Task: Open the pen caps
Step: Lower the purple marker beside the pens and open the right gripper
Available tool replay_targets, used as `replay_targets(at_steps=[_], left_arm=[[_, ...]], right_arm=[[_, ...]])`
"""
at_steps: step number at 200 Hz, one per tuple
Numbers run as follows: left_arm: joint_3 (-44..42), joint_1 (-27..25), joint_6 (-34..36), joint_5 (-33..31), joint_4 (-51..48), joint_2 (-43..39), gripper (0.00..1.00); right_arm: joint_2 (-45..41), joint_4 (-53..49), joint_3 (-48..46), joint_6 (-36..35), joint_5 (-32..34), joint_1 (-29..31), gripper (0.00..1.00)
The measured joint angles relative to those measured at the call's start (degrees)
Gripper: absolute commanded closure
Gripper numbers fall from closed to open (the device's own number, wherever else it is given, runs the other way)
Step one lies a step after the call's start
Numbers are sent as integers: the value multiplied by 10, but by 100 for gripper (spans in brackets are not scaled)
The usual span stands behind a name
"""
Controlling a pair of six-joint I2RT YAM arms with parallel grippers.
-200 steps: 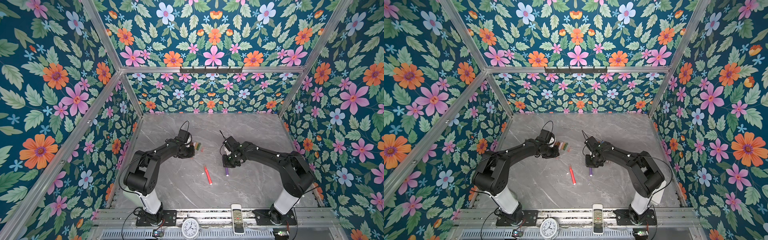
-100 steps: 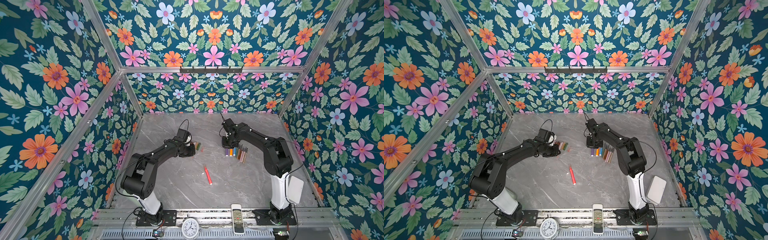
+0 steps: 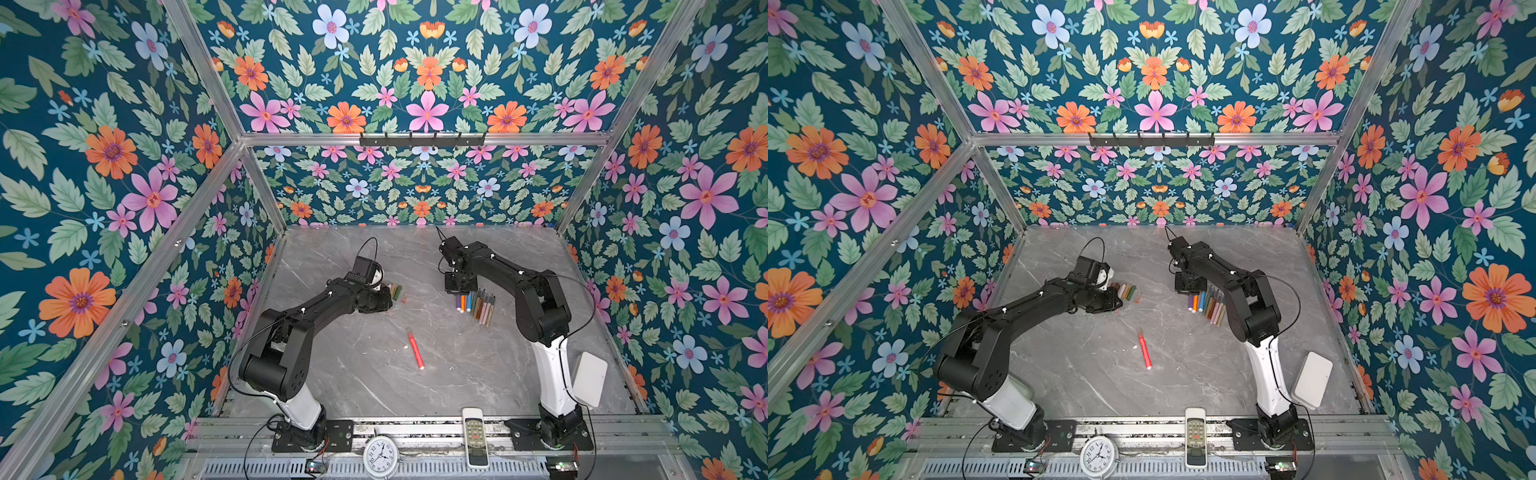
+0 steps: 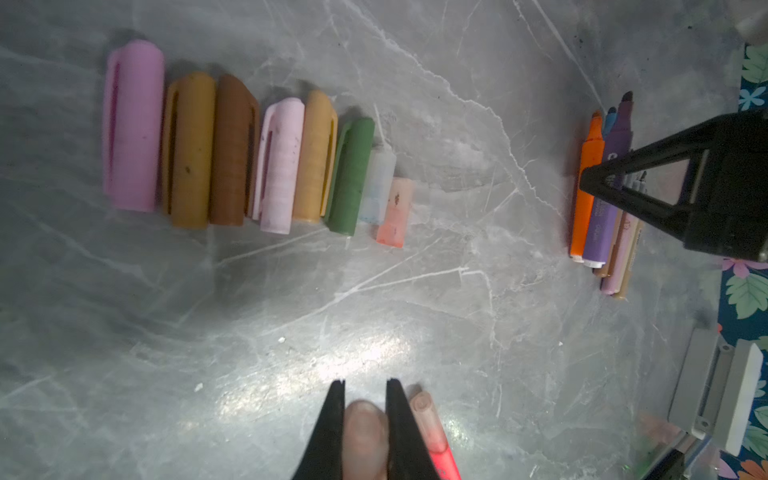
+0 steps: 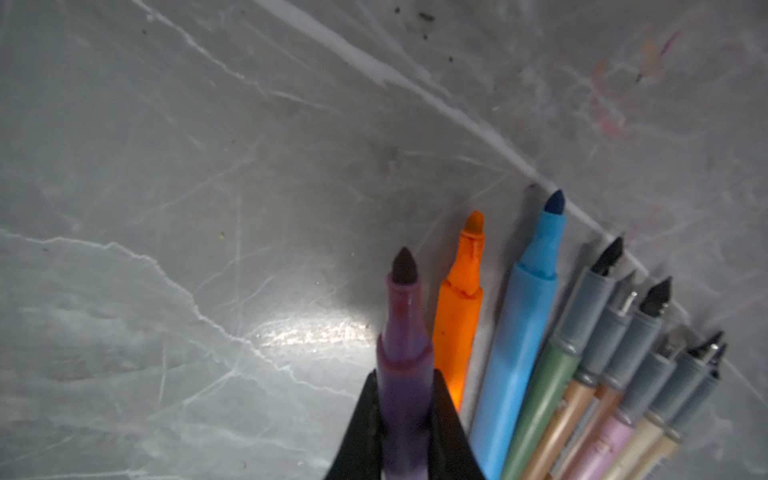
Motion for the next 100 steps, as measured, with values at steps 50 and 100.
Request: replay_targets(at_steps=[50, 100], left_arm=[[24, 0, 4, 4, -3, 9, 100], [79, -21, 6, -5, -21, 31, 100]], right_arm=[[16, -12, 19, 0, 19, -1, 70], [-35, -9, -15, -1, 32, -1, 69]])
